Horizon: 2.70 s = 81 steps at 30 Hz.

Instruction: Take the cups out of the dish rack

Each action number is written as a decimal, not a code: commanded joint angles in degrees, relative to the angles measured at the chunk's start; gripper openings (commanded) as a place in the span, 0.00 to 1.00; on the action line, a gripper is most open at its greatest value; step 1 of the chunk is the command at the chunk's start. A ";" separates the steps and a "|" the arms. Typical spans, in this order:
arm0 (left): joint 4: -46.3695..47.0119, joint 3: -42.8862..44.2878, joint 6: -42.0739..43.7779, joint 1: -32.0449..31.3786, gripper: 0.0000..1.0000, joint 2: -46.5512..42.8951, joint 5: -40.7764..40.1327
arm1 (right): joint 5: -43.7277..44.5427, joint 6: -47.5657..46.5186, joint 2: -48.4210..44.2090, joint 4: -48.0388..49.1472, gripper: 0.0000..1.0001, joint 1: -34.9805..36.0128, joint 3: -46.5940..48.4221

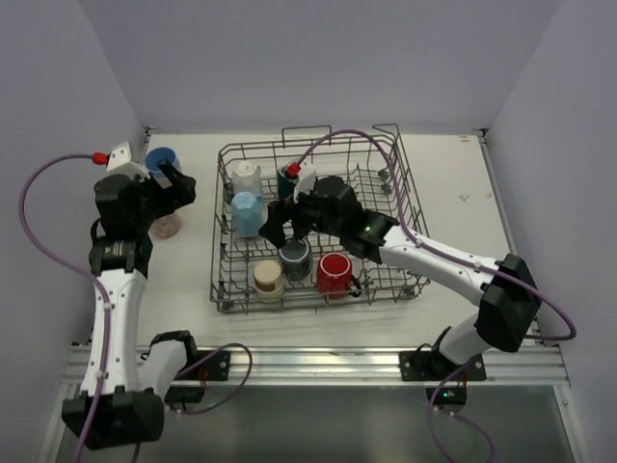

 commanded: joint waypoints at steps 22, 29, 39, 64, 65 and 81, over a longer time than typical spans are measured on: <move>13.86 -9.37 1.27 -15.21 1.00 -18.40 13.97 | 14.10 -0.64 32.63 3.47 0.99 1.10 28.86; 13.42 -10.69 3.20 -15.74 1.00 -18.57 9.83 | 17.70 0.23 38.43 2.59 0.99 1.10 34.23; 12.37 -10.61 4.08 -16.00 1.00 -18.49 8.69 | 20.87 1.29 37.39 9.17 0.74 1.27 30.39; 12.54 -9.81 -2.85 -16.00 1.00 -18.31 13.78 | 19.12 21.58 14.45 25.35 0.27 -0.04 14.38; 12.63 -10.16 -3.47 -16.00 1.00 -18.57 14.83 | 18.33 22.99 13.83 26.23 0.27 -0.74 13.59; 21.76 -20.18 -27.45 -16.00 0.84 -21.92 26.87 | 8.48 40.48 -4.27 37.57 0.28 -6.99 -6.27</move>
